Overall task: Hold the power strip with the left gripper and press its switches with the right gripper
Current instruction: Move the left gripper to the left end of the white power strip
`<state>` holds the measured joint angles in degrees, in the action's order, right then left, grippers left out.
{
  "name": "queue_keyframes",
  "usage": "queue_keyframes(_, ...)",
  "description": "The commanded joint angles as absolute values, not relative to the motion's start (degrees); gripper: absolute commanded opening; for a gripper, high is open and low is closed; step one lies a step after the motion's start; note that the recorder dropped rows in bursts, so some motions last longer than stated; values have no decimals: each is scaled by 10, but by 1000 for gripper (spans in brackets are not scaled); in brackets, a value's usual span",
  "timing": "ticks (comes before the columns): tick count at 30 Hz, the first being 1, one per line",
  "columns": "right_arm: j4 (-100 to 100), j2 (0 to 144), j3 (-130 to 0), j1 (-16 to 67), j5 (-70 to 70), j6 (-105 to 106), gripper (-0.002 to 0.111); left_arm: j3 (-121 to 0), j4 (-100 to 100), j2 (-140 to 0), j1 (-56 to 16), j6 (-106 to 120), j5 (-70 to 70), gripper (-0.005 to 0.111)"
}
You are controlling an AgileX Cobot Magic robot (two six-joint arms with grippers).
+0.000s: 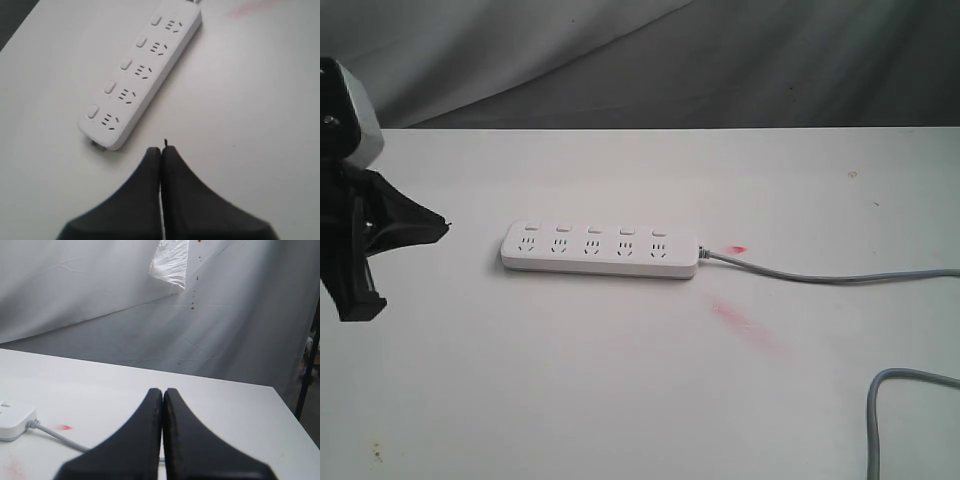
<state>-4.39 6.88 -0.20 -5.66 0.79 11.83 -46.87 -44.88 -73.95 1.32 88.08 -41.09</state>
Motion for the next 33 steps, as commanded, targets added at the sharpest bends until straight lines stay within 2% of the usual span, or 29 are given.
queue_keyframes(1,-38,67,0,-61,11,117,0,-473,-472,-780,11,952,-336,7)
queue_keyframes(4,-38,67,0,-61,11,117,0,-473,-477,-803,11,1021,-316,18)
queue_keyframes(10,-38,67,0,-61,11,117,0,-473,-528,-861,11,1178,-311,59)
queue_keyframes(13,-38,67,0,-61,11,117,0,-475,-566,-891,11,1199,-300,68)
queue_keyframes(18,-38,67,0,-61,11,117,0,-509,-621,-951,11,1199,-297,76)
queue_keyframes(22,-38,67,0,-61,11,117,0,-570,-620,-1004,11,1192,-326,78)
queue_keyframes(33,-38,67,0,-61,11,117,0,-808,-392,-1172,14,1090,-493,78)
